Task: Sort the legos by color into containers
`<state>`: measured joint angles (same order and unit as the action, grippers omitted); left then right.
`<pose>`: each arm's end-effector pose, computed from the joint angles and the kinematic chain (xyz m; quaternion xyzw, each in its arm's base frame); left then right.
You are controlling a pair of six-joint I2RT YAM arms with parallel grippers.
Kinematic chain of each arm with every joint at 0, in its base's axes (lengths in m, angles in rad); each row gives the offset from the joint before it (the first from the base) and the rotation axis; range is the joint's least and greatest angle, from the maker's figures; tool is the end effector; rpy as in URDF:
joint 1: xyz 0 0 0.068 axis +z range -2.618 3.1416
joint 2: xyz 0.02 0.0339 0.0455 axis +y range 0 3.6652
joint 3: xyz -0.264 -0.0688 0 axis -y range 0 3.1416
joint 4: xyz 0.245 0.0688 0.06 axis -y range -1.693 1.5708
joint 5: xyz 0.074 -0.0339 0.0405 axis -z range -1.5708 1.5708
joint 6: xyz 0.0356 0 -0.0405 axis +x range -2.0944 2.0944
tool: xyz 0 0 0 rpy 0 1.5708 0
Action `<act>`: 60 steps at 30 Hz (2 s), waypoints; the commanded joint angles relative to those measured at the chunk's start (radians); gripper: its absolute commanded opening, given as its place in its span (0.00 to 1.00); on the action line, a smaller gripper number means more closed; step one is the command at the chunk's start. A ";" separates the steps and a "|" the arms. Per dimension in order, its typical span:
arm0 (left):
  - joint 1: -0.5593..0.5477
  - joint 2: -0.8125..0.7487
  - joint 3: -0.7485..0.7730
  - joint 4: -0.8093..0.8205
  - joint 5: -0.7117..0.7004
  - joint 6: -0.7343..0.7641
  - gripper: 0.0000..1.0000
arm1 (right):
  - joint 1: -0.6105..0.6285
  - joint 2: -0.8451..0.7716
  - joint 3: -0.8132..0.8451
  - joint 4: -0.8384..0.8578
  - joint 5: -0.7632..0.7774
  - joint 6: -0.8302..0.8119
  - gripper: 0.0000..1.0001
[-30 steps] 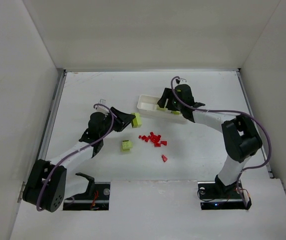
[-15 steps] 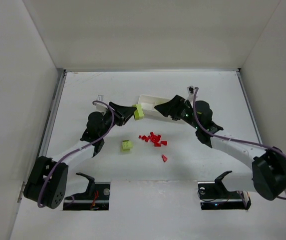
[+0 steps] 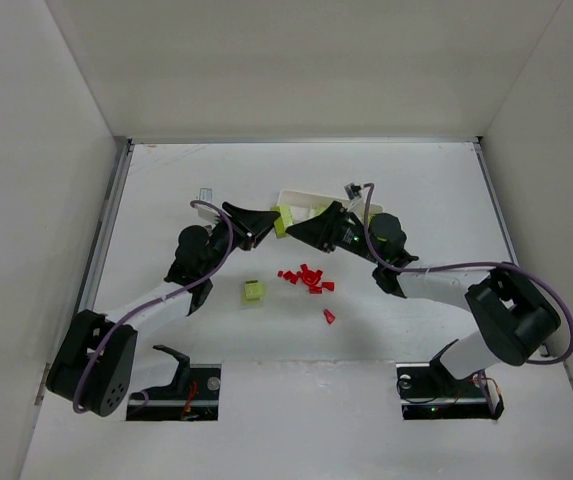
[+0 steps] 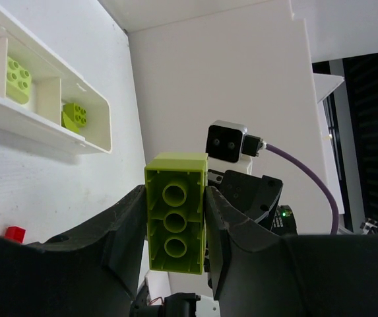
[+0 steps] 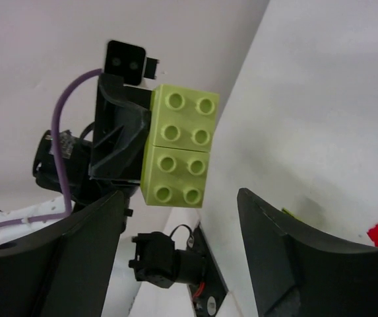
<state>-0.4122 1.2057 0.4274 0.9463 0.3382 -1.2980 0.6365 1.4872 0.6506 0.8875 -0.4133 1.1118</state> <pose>0.2229 -0.1103 0.2488 -0.1564 0.6298 -0.6395 0.4122 0.2433 0.1976 0.2403 0.0142 0.6903 0.6348 0.3468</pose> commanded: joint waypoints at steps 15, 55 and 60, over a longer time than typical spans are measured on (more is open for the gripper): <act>-0.010 0.006 0.004 0.124 0.027 -0.038 0.20 | -0.028 0.102 -0.037 0.312 -0.030 0.131 0.44; 0.030 0.025 -0.021 0.097 0.076 -0.004 0.19 | -0.177 0.188 0.354 -0.616 0.407 -0.475 0.59; 0.020 0.015 -0.019 0.092 0.076 -0.003 0.20 | -0.172 0.116 0.342 -0.618 0.395 -0.471 0.71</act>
<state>-0.3866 1.2350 0.3996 0.9760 0.4110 -1.3201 0.4538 1.6691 0.9569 0.2676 -0.0395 0.6647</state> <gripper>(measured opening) 0.333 0.695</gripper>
